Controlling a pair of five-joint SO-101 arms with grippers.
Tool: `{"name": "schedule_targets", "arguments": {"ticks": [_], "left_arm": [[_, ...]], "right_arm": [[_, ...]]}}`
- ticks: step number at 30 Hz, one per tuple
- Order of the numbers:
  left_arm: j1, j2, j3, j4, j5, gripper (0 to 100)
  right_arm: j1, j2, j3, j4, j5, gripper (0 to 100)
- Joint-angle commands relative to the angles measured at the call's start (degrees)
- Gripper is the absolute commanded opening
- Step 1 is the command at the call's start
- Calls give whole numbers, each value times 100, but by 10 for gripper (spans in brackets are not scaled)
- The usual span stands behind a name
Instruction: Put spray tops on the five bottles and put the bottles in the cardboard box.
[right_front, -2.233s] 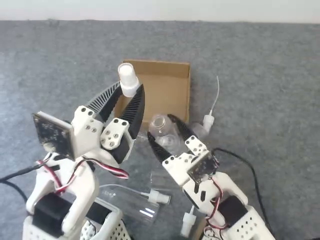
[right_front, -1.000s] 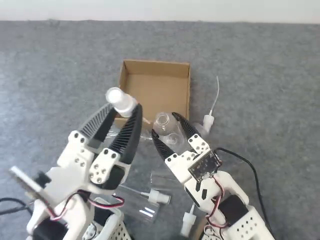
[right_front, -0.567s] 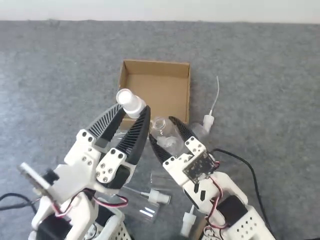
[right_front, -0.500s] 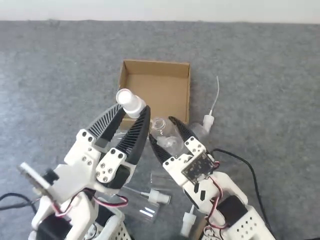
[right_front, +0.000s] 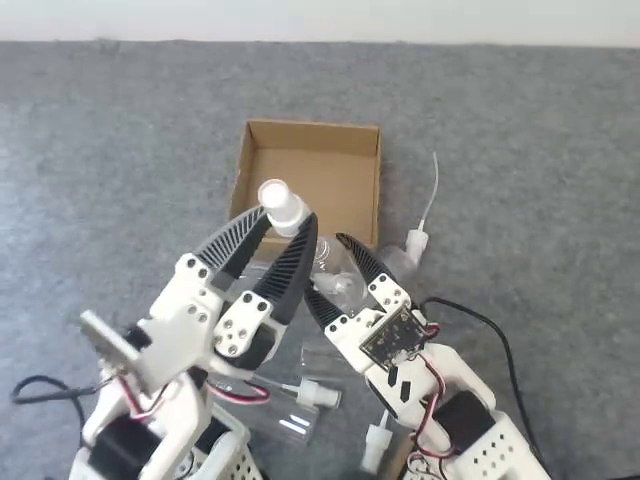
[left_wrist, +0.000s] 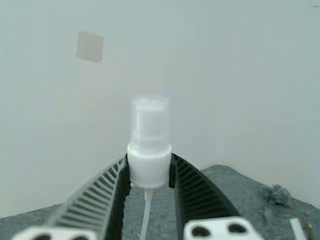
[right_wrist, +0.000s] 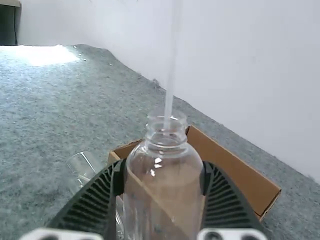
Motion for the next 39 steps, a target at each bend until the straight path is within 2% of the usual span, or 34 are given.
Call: {"name": "schedule_targets", "arguments": {"ticks": [1,8,11,14,20,27,31,39], "left_arm": [[26,0,101,-193,-70,12],[44,0,444,-211,-70,12],[44,0,549,-220,-97,12],[44,0,611,-193,-440,12],[53,0,822,-202,-466,12],[360,0,1068,-220,-501,16],[378,0,1138,-211,-862,17],[360,0,1473,-422,-835,156]], "right_arm": [[-22,-13,114,4,79,69],[-4,-22,114,13,79,69],[224,-22,105,-31,79,69],[286,-22,88,-31,44,69],[330,-22,79,-31,44,69],[338,-101,70,22,53,69],[629,-101,62,-31,44,69],[690,-101,0,22,44,69]]}}
